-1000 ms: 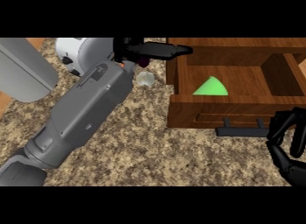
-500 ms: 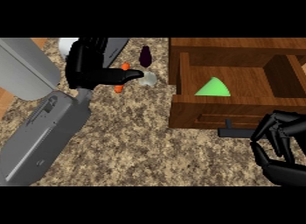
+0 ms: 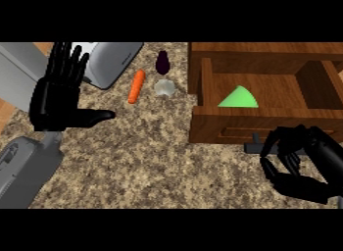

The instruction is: Pick up the cup, place it into the drawer and close the drawer

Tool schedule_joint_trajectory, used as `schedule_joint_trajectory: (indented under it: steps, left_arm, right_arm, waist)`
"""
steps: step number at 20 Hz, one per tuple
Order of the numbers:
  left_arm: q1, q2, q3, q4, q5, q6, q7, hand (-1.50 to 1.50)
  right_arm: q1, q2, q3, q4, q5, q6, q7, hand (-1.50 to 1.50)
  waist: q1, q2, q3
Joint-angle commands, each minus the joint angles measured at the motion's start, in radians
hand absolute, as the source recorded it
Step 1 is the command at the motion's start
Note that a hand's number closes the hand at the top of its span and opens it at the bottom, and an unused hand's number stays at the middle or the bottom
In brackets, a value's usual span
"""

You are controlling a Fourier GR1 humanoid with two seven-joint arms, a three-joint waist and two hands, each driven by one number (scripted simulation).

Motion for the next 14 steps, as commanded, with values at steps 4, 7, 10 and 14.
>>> schedule_joint_trajectory:
  steps: [4, 7, 10, 14]
  left_arm:
    - [0.161, 0.059, 0.068, -0.086, -0.003, -0.083, -0.027, -1.50]
    - [0.239, 0.118, 0.134, -0.116, 0.036, -0.169, -0.003, -1.50]
    - [0.293, 0.096, 0.147, -0.138, 0.014, -0.176, -0.017, -1.50]
    - [0.343, 0.117, 0.190, -0.125, 0.008, -0.262, -0.034, -1.50]
  right_arm:
    - [-0.099, 0.026, 0.130, 0.275, 0.298, -0.132, -0.142, 1.50]
    - [-0.175, 0.032, 0.089, 0.417, 0.312, -0.159, -0.191, 1.50]
    - [-0.180, 0.081, 0.155, 0.514, 0.416, -0.219, -0.177, -1.50]
    - [-0.286, 0.100, 0.146, 0.689, 0.476, -0.246, -0.190, -1.50]
  waist:
    - [-0.007, 0.004, 0.000]
    - [-0.008, 0.004, 0.000]
    - [-0.011, 0.003, 0.000]
    - [-0.008, 0.004, 0.000]
